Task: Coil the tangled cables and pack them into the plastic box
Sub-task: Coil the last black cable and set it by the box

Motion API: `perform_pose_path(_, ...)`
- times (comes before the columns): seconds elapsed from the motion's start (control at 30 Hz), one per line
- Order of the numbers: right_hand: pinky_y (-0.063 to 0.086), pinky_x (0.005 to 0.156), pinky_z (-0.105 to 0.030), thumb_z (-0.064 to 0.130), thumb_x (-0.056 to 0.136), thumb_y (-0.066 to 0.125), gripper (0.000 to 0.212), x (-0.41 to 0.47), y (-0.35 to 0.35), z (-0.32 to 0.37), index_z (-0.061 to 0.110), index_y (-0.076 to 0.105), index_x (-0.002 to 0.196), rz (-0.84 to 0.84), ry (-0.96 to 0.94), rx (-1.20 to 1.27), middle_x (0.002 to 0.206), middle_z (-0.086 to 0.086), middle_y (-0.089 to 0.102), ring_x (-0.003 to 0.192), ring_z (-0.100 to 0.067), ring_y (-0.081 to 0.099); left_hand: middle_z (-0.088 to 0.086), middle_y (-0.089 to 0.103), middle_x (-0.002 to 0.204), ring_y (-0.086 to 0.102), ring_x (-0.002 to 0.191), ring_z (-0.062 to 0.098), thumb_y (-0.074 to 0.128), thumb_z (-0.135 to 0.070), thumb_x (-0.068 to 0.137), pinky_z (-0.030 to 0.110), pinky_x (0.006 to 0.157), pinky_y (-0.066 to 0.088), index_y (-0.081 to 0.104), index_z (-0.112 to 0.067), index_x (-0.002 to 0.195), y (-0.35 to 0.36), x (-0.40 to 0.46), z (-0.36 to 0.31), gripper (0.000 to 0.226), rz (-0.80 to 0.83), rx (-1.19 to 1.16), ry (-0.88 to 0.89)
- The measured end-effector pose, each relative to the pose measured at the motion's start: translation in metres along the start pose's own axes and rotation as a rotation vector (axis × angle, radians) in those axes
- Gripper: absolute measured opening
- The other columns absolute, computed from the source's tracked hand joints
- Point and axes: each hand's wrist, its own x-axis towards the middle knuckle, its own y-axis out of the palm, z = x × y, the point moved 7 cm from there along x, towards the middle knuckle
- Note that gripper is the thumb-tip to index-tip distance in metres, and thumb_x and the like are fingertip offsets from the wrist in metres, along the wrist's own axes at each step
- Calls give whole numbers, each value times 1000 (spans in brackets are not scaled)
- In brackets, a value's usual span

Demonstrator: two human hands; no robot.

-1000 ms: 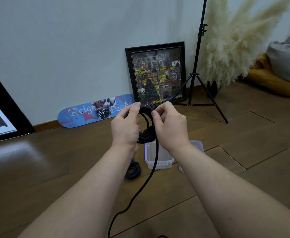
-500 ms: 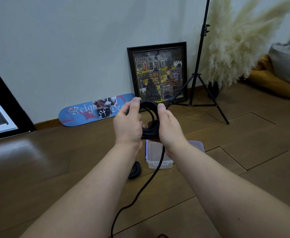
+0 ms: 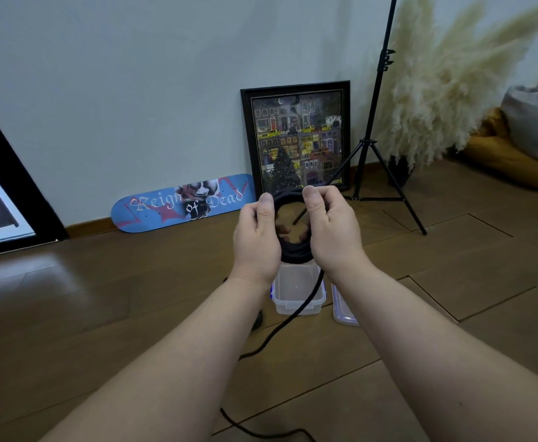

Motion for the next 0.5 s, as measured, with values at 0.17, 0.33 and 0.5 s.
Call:
perform_pose_path(0.17, 41, 60, -30, 38, 99, 50, 18, 1, 12, -3, 27, 55, 86, 197, -29, -109, 63, 9, 54, 61, -17, 55, 0, 58, 74, 58, 63, 12, 52, -39, 99, 25, 52, 47, 67, -16, 84, 2, 6, -6, 31, 223, -65, -114)
perform_pose_path(0.33, 45, 55, -35, 41, 99, 46, 24, -1, 9, -5, 18, 52, 99, 235, 35, -71, 65, 5, 56, 53, -16, 55, -12, 53, 56, 48, 50, 10, 59, -29, 96, 24, 50, 43, 66, -16, 92, 3, 3, -7, 15, 316, -3, -60)
perform_pose_path(0.5, 59, 76, -39, 54, 100, 33, 49, -8, 5, -25, 15, 60, 113, 129, 421, 313, 104, -10, 68, 85, -19, 68, -10, 53, 54, 48, 44, 6, 62, -27, 94, 19, 46, 41, 66, -15, 96, -5, 9, -8, 13, 130, -3, 28)
